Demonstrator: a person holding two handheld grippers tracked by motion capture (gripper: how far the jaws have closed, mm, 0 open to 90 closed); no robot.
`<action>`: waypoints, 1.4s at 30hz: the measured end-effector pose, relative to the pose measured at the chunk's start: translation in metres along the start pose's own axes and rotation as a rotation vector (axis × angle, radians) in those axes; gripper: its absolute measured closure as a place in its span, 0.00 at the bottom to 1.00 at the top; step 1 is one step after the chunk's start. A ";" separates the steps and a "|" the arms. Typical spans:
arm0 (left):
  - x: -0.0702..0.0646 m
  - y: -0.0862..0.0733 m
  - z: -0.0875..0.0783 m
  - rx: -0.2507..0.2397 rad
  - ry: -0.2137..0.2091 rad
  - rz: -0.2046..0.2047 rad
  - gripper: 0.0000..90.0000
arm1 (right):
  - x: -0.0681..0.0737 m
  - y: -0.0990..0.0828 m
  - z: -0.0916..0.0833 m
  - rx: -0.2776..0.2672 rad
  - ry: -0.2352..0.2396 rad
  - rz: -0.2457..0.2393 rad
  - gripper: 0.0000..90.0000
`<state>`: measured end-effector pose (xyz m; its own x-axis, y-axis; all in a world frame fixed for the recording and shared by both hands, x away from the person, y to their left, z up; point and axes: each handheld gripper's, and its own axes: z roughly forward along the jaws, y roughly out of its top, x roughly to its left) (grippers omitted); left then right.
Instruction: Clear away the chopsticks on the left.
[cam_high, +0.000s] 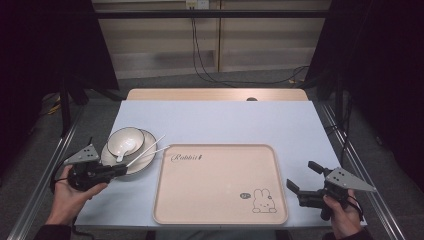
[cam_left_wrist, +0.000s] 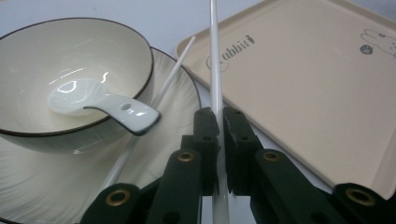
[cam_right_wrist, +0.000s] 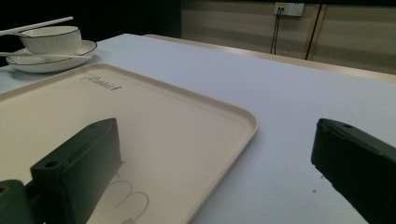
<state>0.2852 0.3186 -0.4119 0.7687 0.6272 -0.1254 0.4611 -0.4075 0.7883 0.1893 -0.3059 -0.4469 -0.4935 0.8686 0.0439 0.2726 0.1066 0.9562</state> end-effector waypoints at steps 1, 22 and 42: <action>-0.007 -0.001 -0.003 -0.006 0.012 -0.019 0.94 | 0.000 0.000 0.000 -0.001 0.002 -0.001 0.01; -0.090 0.004 0.019 0.008 0.089 -0.167 0.94 | 0.001 0.000 0.001 0.004 0.012 -0.007 0.01; -0.104 0.014 0.075 0.082 0.227 -0.378 0.94 | 0.001 0.000 0.001 0.004 0.011 -0.005 0.01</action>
<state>0.2447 0.1983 -0.4329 0.4268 0.8682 -0.2530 0.7314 -0.1669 0.6612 0.1894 -0.3044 -0.4469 -0.5040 0.8627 0.0427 0.2736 0.1126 0.9552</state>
